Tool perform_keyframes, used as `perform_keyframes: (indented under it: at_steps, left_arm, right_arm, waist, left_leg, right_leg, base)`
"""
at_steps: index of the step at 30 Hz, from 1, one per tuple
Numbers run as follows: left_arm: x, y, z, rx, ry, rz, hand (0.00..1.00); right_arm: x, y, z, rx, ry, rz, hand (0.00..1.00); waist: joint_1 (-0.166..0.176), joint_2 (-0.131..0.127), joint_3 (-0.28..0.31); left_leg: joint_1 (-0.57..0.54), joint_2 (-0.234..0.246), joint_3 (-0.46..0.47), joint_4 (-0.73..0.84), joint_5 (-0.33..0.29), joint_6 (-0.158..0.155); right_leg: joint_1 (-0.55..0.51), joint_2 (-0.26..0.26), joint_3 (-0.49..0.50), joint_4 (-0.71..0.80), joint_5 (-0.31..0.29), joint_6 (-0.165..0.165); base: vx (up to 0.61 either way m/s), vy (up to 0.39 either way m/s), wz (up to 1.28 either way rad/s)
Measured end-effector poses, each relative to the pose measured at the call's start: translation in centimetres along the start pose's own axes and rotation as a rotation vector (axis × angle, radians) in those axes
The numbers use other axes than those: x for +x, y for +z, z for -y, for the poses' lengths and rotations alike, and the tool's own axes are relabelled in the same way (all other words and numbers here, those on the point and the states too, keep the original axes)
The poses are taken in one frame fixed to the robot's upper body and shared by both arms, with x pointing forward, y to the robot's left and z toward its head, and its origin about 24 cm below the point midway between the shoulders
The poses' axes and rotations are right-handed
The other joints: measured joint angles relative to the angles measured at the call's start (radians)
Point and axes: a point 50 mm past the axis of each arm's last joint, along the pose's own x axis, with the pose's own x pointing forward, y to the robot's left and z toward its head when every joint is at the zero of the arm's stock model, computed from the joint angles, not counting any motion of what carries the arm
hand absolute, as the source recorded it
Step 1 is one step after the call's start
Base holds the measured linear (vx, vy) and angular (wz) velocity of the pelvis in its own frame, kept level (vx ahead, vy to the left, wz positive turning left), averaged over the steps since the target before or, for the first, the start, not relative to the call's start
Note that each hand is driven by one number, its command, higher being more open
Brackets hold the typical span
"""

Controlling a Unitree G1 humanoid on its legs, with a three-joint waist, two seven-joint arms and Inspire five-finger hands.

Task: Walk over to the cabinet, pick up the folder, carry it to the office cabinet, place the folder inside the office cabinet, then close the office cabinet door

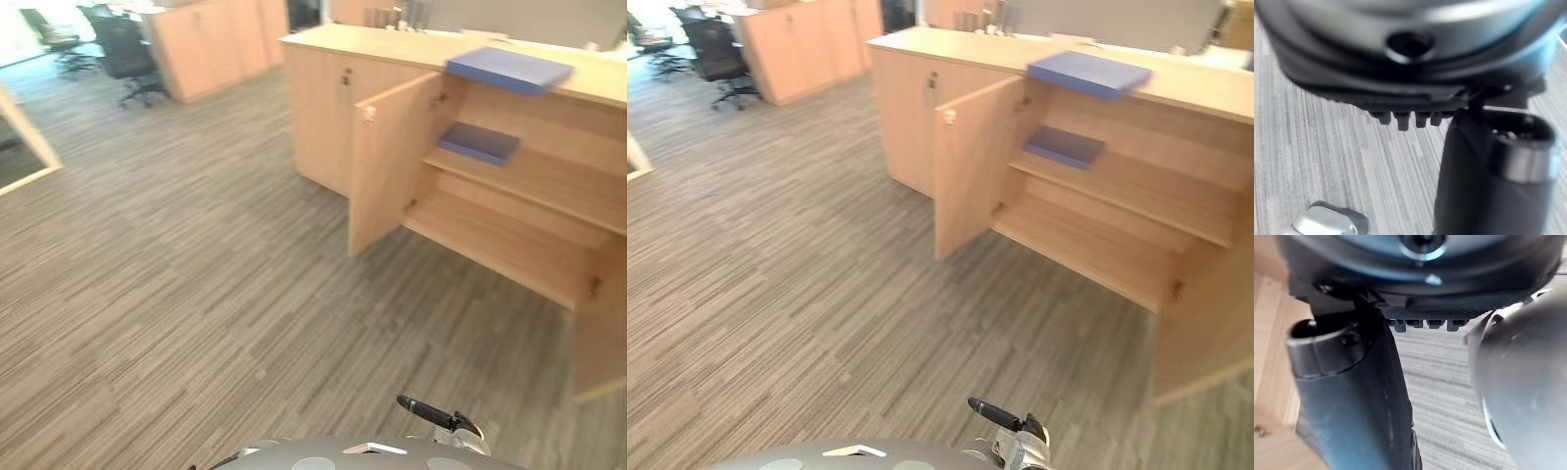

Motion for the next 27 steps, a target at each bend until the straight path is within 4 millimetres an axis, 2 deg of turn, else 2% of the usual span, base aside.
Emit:
perform_keyframes:
  at_steps: [1, 4, 6, 7, 11, 14, 15, 17, 19, 20, 21, 22, 23, 24, 25, 26, 27]
  left_arm:
    - [0.0, 0.1, -0.1, 0.005, 0.005, -0.002, 1.00]
    - [0.3, 1.4, 0.2, 0.026, 0.002, 0.033, 1.00]
    - [0.4, 2.3, 0.6, 0.020, -0.008, 0.057, 1.00]
    - [0.5, 2.9, 0.9, 0.019, -0.015, 0.075, 1.00]
    - [0.5, 3.8, 1.3, 0.015, -0.024, 0.104, 1.00]
    - [0.5, 3.8, 1.3, 0.016, -0.025, 0.103, 1.00]
    - [0.5, 3.7, 1.2, 0.017, -0.024, 0.099, 1.00]
    - [0.4, 2.8, 0.8, 0.004, -0.012, 0.069, 1.00]
    - [0.5, 3.0, 0.7, -0.033, -0.005, 0.065, 1.00]
    - [0.4, 3.1, 0.9, -0.081, -0.006, 0.068, 1.00]
    - [0.3, 3.0, 1.1, -0.109, -0.010, 0.068, 1.00]
    - [0.3, 3.1, 1.1, -0.124, -0.010, 0.071, 1.00]
    - [0.3, 3.4, 1.2, -0.130, -0.015, 0.081, 1.00]
    - [0.3, 4.0, 1.7, -0.119, -0.034, 0.106, 1.00]
    - [0.3, 4.3, 1.9, -0.114, -0.046, 0.120, 1.00]
    - [0.2, 4.7, 1.9, -0.118, -0.048, 0.141, 1.00]
    - [0.2, 4.8, 1.8, -0.119, -0.046, 0.146, 1.00]
  right_arm:
    - [0.0, -0.2, 0.0, 0.028, 0.001, -0.016, 1.00]
    - [0.0, -0.1, 0.0, 0.077, -0.005, -0.021, 1.00]
    - [0.0, -0.8, 0.7, 0.081, -0.026, -0.038, 1.00]
    - [-0.1, -1.4, 1.1, 0.094, -0.038, -0.061, 1.00]
    - [-0.1, -1.9, 1.3, 0.107, -0.046, -0.080, 1.00]
    - [-0.1, -1.7, 1.3, 0.099, -0.040, -0.080, 1.00]
    - [0.0, -1.4, 1.1, 0.091, -0.034, -0.075, 1.00]
    - [0.0, -1.1, 0.8, 0.070, -0.025, -0.067, 1.00]
    - [-0.1, -1.2, 0.4, 0.061, -0.014, -0.070, 1.00]
    - [0.0, -1.0, 0.5, 0.057, -0.012, -0.067, 1.00]
    - [0.0, -0.7, 0.7, 0.040, -0.018, -0.056, 1.00]
    - [0.0, -0.7, 0.7, 0.020, -0.016, -0.049, 1.00]
    - [0.0, -0.6, 0.4, 0.007, -0.011, -0.045, 1.00]
    - [0.1, 0.3, 0.1, -0.002, -0.013, -0.028, 1.00]
    - [0.2, 1.0, -0.4, -0.003, -0.003, -0.014, 1.00]
    - [0.2, 1.8, -1.3, -0.004, 0.016, -0.003, 1.00]
    - [0.2, 2.0, -1.7, -0.006, 0.025, 0.000, 1.00]
  waist:
    - [-0.010, 0.005, 0.009]
    - [-0.027, -0.008, 0.038]
    - [-0.038, -0.010, 0.039]
    - [-0.040, -0.012, 0.040]
    - [-0.044, -0.011, 0.041]
    - [-0.042, -0.013, 0.033]
    - [-0.041, -0.013, 0.033]
    - [-0.040, -0.002, 0.006]
    - [-0.044, -0.006, 0.003]
    - [-0.035, 0.009, 0.003]
    - [-0.031, 0.040, 0.002]
    - [-0.024, 0.046, -0.002]
    - [-0.009, 0.035, -0.001]
    - [-0.003, 0.041, 0.001]
    - [0.003, 0.038, 0.003]
    - [0.016, 0.030, 0.012]
    - [0.023, 0.025, 0.016]
  left_leg:
    - [-0.001, 0.020, 0.004, -0.007, 0.006, -0.001]
    - [0.017, 0.062, 0.012, -0.045, 0.026, -0.020]
    - [0.022, 0.085, 0.012, -0.065, 0.044, -0.042]
    - [0.024, 0.101, 0.012, -0.071, 0.051, -0.042]
    - [0.047, 0.137, 0.021, -0.083, 0.043, -0.063]
    - [0.052, 0.160, 0.029, -0.059, -0.001, -0.082]
    - [0.045, 0.178, 0.040, -0.017, -0.036, -0.092]
    - [-0.008, 0.231, 0.070, 0.128, -0.106, -0.116]
    - [-0.113, 0.291, 0.080, 0.387, -0.147, -0.086]
    - [-0.185, 0.359, 0.100, 0.620, -0.147, -0.069]
    - [-0.229, 0.430, 0.105, 0.802, -0.104, -0.026]
    - [-0.261, 0.462, 0.091, 0.920, -0.022, -0.012]
    - [-0.299, 0.460, 0.070, 1.013, -0.037, -0.023]
    - [-0.363, 0.435, 0.044, 1.079, -0.108, -0.030]
    - [-0.413, 0.396, 0.029, 1.075, -0.148, -0.033]
    - [-0.458, 0.341, 0.023, 1.008, -0.186, -0.040]
    - [-0.467, 0.313, 0.018, 0.943, -0.192, -0.036]
  right_leg:
    - [-0.003, 0.032, -0.007, -0.038, 0.009, 0.007]
    - [-0.014, 0.091, -0.022, -0.069, 0.023, 0.011]
    - [-0.017, 0.116, -0.035, -0.072, 0.019, 0.002]
    - [-0.018, 0.130, -0.042, -0.068, 0.013, -0.011]
    - [-0.020, 0.141, -0.080, -0.020, -0.033, -0.022]
    - [-0.025, 0.143, -0.139, 0.032, -0.084, -0.038]
    - [-0.022, 0.146, -0.171, 0.048, -0.103, -0.047]
    - [-0.009, 0.190, -0.196, 0.012, -0.118, -0.054]
    - [0.038, 0.231, -0.202, -0.040, -0.107, -0.051]
    - [0.085, 0.265, -0.206, -0.068, -0.103, -0.057]
    - [0.133, 0.308, -0.204, -0.091, -0.106, -0.063]
    - [0.178, 0.324, -0.190, -0.116, -0.114, -0.074]
    - [0.213, 0.321, -0.156, -0.136, -0.124, -0.075]
    - [0.235, 0.313, -0.120, -0.157, -0.126, -0.075]
    - [0.238, 0.298, -0.096, -0.166, -0.125, -0.074]
    - [0.241, 0.268, -0.061, -0.161, -0.125, -0.073]
    - [0.246, 0.253, -0.043, -0.158, -0.124, -0.073]
  base:
    - [0.00, -0.043, -1.10]
    - [0.04, -0.086, -0.68]
    - [0.12, -0.106, -0.12]
    - [0.16, -0.128, -0.01]
    - [0.14, -0.113, -0.05]
    - [0.15, -0.094, -0.10]
    - [0.19, -0.095, -0.31]
    - [0.28, -0.136, -0.37]
    - [0.25, -0.159, -0.25]
    - [0.27, -0.158, -0.43]
    - [0.25, -0.135, -0.58]
    - [0.31, -0.112, -0.63]
    - [0.28, -0.013, -0.70]
    - [0.33, 0.069, -0.73]
    - [0.32, 0.165, -0.88]
    - [0.19, 0.140, -0.81]
    - [0.26, 0.239, -0.95]
